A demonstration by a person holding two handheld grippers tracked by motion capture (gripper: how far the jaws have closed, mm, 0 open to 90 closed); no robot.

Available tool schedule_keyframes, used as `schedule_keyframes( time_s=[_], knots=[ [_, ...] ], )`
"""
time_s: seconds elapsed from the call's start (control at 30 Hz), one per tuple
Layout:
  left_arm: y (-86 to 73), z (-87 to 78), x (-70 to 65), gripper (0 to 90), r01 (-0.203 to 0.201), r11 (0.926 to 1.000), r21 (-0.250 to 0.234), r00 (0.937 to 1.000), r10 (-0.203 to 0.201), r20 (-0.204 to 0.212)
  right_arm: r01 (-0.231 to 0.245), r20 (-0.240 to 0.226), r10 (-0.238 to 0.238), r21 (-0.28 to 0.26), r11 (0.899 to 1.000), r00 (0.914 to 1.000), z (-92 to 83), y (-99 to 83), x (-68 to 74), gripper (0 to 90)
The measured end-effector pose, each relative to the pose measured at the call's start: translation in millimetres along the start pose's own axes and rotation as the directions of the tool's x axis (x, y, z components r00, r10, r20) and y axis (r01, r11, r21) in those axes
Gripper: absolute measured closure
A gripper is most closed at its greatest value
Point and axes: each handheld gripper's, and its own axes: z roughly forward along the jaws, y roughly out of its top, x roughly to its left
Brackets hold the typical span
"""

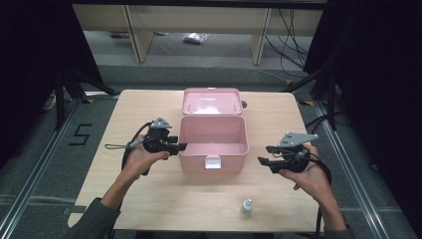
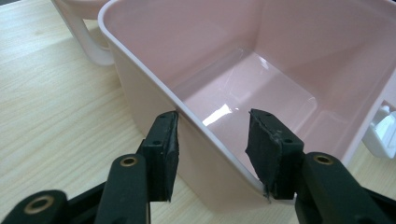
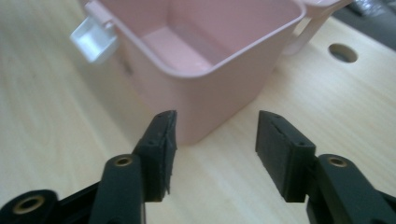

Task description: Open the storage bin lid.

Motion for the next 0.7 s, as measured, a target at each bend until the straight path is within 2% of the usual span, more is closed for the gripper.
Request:
schedule_keyframes(
  time_s=[0.03, 0.07, 0.13, 0.2, 0.23, 0.27, 0.33, 0.37, 0.43, 0.47, 0.5, 0.53, 0.57, 0.6, 0.63, 0.7],
  knots=[
    [0.0, -0.2, -0.1, 52.9, -0.002, 1.0000, 0.002, 1.0000, 0.002, -0.001, -0.004, -0.008, 0.005, 0.024, 1.000, 1.0000, -2.6, -0.6, 3.3, 48.0],
    [-0.1, -0.2, -0.1, 52.9, -0.004, 1.0000, 0.002, 1.0000, 0.005, -0.001, 0.029, -0.006, -0.029, 0.015, 0.999, 0.9996, -3.3, -1.6, 4.3, 47.8],
    [-0.4, -0.1, -0.1, 52.9, 0.002, 1.0000, -0.002, 1.0000, -0.002, 0.001, 0.034, -0.016, -0.034, 0.038, 0.999, 0.9993, -4.4, -4.2, 10.0, 46.4],
    [-0.1, 0.9, 1.8, 52.8, -0.003, 1.0000, -0.006, 0.9999, 0.003, 0.014, 0.035, -0.014, -0.034, 0.039, 0.999, 0.9993, -3.1, -7.5, 15.0, 46.4],
    [-0.4, 0.7, 0.0, 52.7, 0.017, 0.9998, -0.010, 0.9999, -0.017, -0.002, 0.040, -0.023, -0.038, 0.064, 0.997, 0.9990, -3.3, -9.4, 17.0, 46.1],
    [-0.2, 0.3, 1.2, 52.7, -0.002, 1.0000, -0.001, 0.9999, 0.002, 0.014, 0.054, -0.027, -0.052, 0.068, 0.996, 0.9983, -2.6, -10.8, 17.1, 45.8],
    [-0.3, 0.4, 0.4, 52.8, 0.006, 1.0000, -0.001, 0.9999, -0.006, 0.013, 0.046, -0.025, -0.044, 0.079, 0.996, 0.9987, -3.8, -14.3, 20.1, 45.0],
    [0.0, 0.5, 1.0, 52.8, -0.001, 1.0000, -0.002, 0.9999, 0.001, 0.014, 0.035, -0.010, -0.034, 0.072, 0.997, 0.9994, -4.1, -16.7, 22.4, 44.6],
    [-0.2, 0.5, 0.8, 52.8, 0.006, 1.0000, -0.001, 0.9999, -0.006, 0.015, 0.048, -0.012, -0.047, 0.087, 0.995, 0.9988, -8.9, -19.3, 23.7, 43.4],
    [-0.2, 0.4, 0.9, 52.8, 0.007, 1.0000, -0.003, 1.0000, -0.007, 0.007, 0.032, -0.013, -0.031, 0.089, 0.996, 0.9994, -10.6, -22.2, 28.0, 43.1],
    [-0.7, 0.1, 1.1, 52.8, 0.011, 0.9999, -0.005, 0.9999, -0.011, 0.007, 0.054, -0.030, -0.051, 0.109, 0.993, 0.9983, -12.7, -22.6, 27.6, 41.9],
    [-0.9, 0.0, 1.5, 52.8, 0.012, 0.9999, -0.004, 0.9999, -0.012, 0.011, 0.058, -0.034, -0.054, 0.119, 0.991, 0.9979, -14.2, -24.4, 29.9, 41.1],
    [-1.3, 0.1, 1.6, 52.8, 0.016, 0.9999, -0.007, 0.9998, -0.015, 0.013, 0.059, -0.029, -0.057, 0.107, 0.993, 0.9980, -14.1, -27.1, 32.8, 40.7],
    [-1.0, 0.7, 2.9, 52.8, 0.005, 0.9999, -0.009, 0.9997, -0.005, 0.025, 0.052, -0.035, -0.048, 0.115, 0.992, 0.9982, -15.3, -29.2, 36.2, 40.0],
    [-0.8, 0.8, 2.8, 52.7, 0.007, 0.9999, -0.009, 0.9997, -0.006, 0.025, 0.072, -0.045, -0.067, 0.123, 0.990, 0.9967, -16.4, -31.3, 37.6, 39.4],
    [-0.6, 0.7, 2.6, 52.7, 0.006, 1.0000, -0.007, 0.9997, -0.006, 0.023, 0.068, -0.055, -0.061, 0.132, 0.989, 0.9966, -17.7, -35.4, 42.6, 39.2]
  ],
)
